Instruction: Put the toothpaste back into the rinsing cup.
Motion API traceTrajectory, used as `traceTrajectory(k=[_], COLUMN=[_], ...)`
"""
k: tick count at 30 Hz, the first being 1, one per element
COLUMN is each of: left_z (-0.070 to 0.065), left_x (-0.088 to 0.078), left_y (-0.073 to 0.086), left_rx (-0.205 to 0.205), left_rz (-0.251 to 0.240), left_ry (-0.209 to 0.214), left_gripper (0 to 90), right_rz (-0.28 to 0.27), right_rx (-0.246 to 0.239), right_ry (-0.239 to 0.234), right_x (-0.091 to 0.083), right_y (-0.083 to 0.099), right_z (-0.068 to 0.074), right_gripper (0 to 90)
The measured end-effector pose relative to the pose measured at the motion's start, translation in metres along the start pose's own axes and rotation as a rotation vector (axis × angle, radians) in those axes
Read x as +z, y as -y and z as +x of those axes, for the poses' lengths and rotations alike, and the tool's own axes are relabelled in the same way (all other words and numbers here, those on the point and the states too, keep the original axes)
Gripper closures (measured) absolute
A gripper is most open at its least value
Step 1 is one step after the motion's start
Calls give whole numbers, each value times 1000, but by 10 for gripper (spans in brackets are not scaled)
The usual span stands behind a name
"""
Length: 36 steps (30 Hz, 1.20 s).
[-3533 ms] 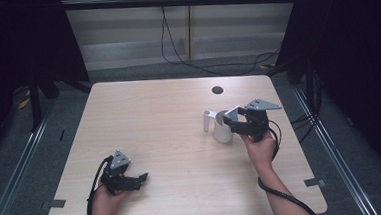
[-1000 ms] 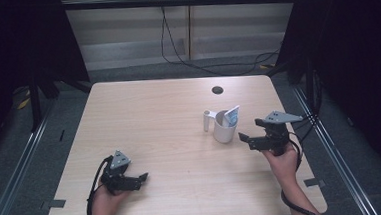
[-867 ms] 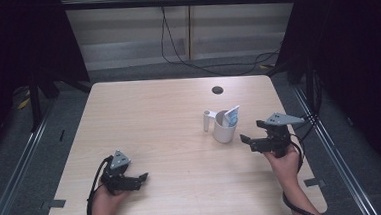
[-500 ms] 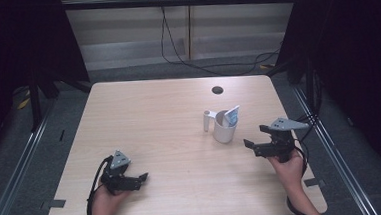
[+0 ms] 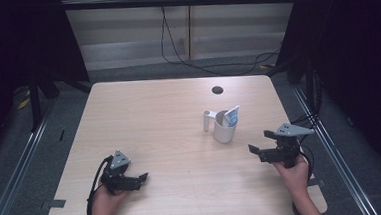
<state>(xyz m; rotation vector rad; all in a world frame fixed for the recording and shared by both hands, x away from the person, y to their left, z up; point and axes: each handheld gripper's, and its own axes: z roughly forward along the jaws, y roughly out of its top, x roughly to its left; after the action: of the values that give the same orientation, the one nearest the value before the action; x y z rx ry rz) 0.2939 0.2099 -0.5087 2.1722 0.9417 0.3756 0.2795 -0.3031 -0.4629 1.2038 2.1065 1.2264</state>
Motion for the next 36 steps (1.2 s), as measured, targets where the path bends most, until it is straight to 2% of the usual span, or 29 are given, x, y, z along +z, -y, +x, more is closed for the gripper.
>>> traceTrajectory(k=[7,19,36], left_z=[0,0,0], left_x=[0,0,0], left_y=[0,0,0], left_rx=[1,0,0], left_rz=[-1,0,0], left_ry=[0,0,0], left_gripper=[131,131,131], right_rz=[-2,45,147], right_rx=[2,-14,-56], right_ry=[-12,-8,12], right_x=[-2,-4,0], right_y=[11,27,41], right_z=[2,2,3], right_gripper=[141,141,142])
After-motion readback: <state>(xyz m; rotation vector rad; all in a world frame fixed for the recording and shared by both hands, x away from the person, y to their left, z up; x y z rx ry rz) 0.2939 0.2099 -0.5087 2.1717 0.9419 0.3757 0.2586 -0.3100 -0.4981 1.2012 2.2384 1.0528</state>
